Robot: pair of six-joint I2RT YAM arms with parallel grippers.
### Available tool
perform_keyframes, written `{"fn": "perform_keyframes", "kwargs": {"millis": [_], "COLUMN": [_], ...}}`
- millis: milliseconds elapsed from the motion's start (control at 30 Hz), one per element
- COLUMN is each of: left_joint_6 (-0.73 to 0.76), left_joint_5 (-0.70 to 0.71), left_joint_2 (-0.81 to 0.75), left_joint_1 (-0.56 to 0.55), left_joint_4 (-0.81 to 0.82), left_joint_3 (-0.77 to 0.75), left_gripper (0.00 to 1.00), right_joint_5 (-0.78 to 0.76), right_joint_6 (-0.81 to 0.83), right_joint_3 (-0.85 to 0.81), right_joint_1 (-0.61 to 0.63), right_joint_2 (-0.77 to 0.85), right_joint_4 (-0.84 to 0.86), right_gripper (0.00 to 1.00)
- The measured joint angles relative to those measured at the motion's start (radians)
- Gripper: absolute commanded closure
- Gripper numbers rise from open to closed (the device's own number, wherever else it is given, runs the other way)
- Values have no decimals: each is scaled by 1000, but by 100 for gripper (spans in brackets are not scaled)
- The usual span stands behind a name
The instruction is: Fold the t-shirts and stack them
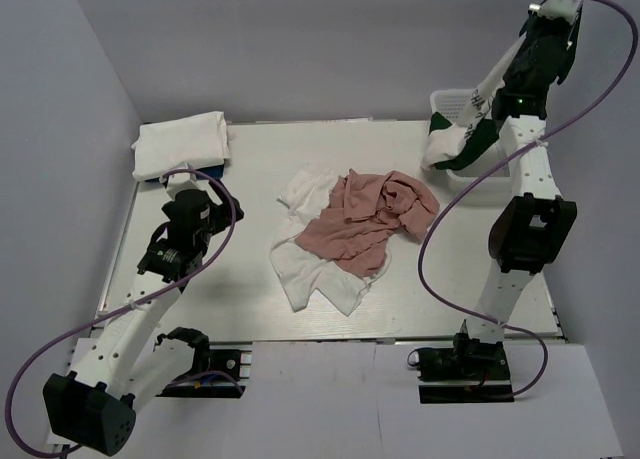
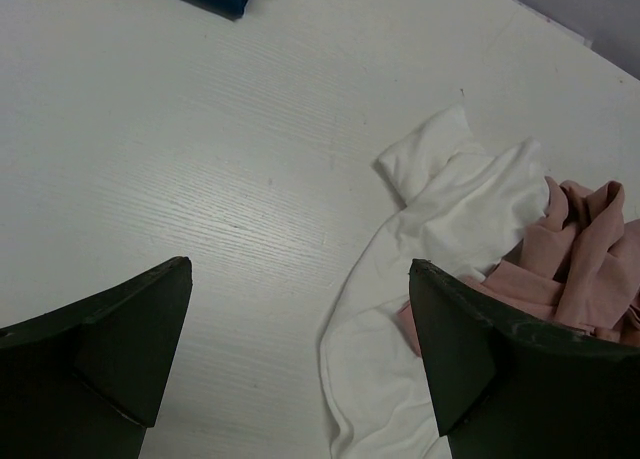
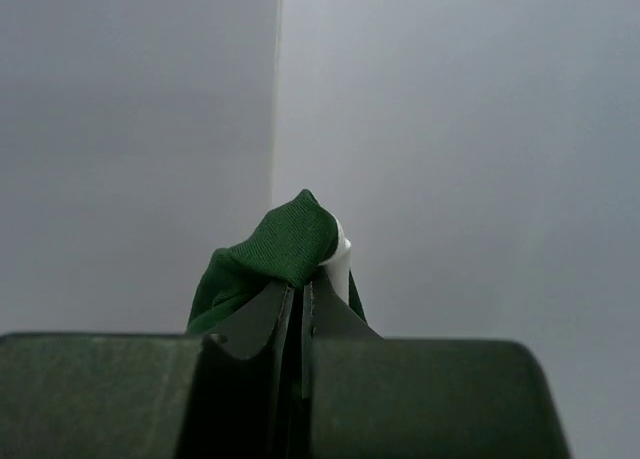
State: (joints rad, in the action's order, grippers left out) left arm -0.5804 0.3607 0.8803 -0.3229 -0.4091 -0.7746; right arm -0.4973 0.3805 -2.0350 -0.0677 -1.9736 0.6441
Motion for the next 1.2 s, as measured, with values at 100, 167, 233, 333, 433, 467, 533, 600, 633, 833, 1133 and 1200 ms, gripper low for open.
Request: {"fn": "perform_keyframes", "kwargs": {"millis": [100, 167, 233, 333, 433, 467, 533, 600, 633, 833, 1133, 1200], "left_joint_6": [-6, -10, -12, -13, -14, -15, -19, -23, -25, -31, -31, -31], "left_joint_5": [3, 7, 10, 14, 16, 16, 16, 16, 15, 14, 17, 17], "left_joint_2": [2, 2, 2, 3, 5, 6, 10, 13, 13, 17, 20, 20], "left_joint_1": [0, 0, 0, 0, 0, 0, 0, 0, 0, 0, 0, 0], "left_joint_4": [-5, -13, -20, -29, -39, -40, -43, -46, -47, -55, -55, -58], "left_joint_3": [0, 0, 0, 0, 0, 0, 0, 0, 0, 0, 0, 0], "left_gripper": [1, 1, 1, 1, 1, 1, 1, 1, 1, 1, 1, 1], "right_joint_5": [15, 22, 34, 76, 179, 219, 325, 422, 465, 657, 582, 572], "right_joint_6": [-7, -29, -87, -184, -240, -254, -277, -294, -296, -201, -54, -54], "right_joint_3": [106, 172, 205, 208, 208, 209, 210, 224, 233, 254, 337, 337], "right_joint_1": [-32, -35, -32, -30, -26, -24, -24, -23, -22, -5, 63, 66], "right_joint_2": [-2, -10, -35, -98, -130, -130, -118, -92, -74, -3, -7, -12], "right_joint_4": [0, -29, -128, -286, -478, -539, -616, -675, -700, -870, -1044, -1049], "right_gripper": [100, 97, 70, 10, 10, 10, 10, 10, 10, 10, 58, 70]}}
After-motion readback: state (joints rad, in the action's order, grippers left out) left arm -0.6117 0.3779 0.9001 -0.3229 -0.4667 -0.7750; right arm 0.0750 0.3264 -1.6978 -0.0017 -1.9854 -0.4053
